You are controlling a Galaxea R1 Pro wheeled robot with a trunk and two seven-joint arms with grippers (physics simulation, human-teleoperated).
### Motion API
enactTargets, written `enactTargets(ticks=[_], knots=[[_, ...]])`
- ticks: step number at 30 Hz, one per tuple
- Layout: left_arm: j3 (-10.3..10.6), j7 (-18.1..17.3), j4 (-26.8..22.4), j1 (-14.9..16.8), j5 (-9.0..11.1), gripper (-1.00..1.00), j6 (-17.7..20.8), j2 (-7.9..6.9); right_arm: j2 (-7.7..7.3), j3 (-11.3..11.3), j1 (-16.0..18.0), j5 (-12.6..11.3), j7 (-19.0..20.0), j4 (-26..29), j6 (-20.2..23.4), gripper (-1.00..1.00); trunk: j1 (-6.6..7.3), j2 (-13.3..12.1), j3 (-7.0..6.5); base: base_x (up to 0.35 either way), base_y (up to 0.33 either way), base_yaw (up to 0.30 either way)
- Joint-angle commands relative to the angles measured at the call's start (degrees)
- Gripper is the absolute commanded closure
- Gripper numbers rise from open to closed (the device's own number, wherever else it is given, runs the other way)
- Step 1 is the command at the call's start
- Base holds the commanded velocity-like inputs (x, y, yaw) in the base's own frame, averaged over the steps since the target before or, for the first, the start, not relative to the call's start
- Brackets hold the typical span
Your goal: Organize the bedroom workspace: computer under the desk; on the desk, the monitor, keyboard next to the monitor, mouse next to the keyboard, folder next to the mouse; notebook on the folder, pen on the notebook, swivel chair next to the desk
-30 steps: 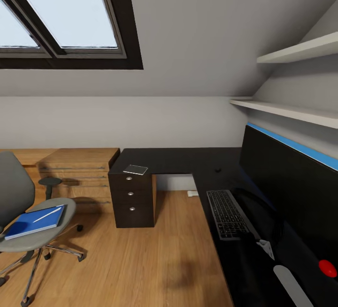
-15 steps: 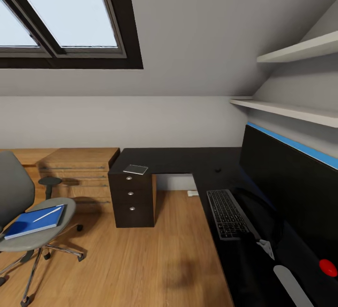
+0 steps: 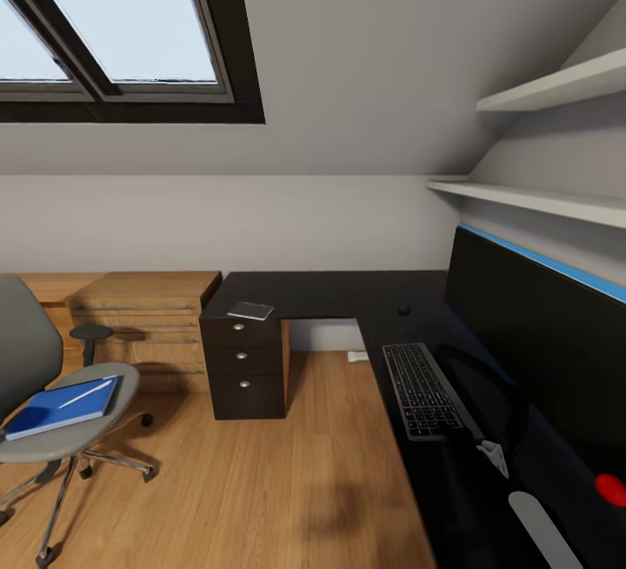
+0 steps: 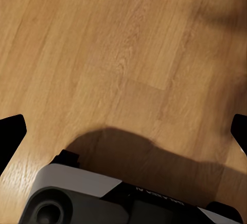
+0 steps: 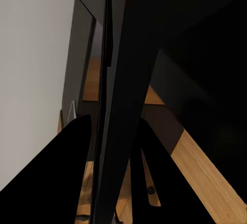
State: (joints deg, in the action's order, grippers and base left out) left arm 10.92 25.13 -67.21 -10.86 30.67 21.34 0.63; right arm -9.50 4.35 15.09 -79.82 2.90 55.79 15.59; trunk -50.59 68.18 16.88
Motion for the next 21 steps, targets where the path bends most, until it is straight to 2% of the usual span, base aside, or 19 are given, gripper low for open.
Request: enactTargets(ticks=[1, 21], knots=[[0.07, 0.45, -0.12, 0.00, 0.53, -1.00, 0.11, -0.01, 0.01, 0.12, 0.03, -0.34, 0.12, -0.02, 0.32, 1.00, -0.23, 0.46, 0.24, 0.000, 0.000, 0.000], [0.07, 0.45, -0.03, -0.01, 0.53, -1.00, 0.11, -0.13, -0.15, 0.49, 0.03, -0.42, 0.06, -1.11, -0.03, 1.00, -0.45, 0.86, 0.42, 0.000, 0.000, 0.000]])
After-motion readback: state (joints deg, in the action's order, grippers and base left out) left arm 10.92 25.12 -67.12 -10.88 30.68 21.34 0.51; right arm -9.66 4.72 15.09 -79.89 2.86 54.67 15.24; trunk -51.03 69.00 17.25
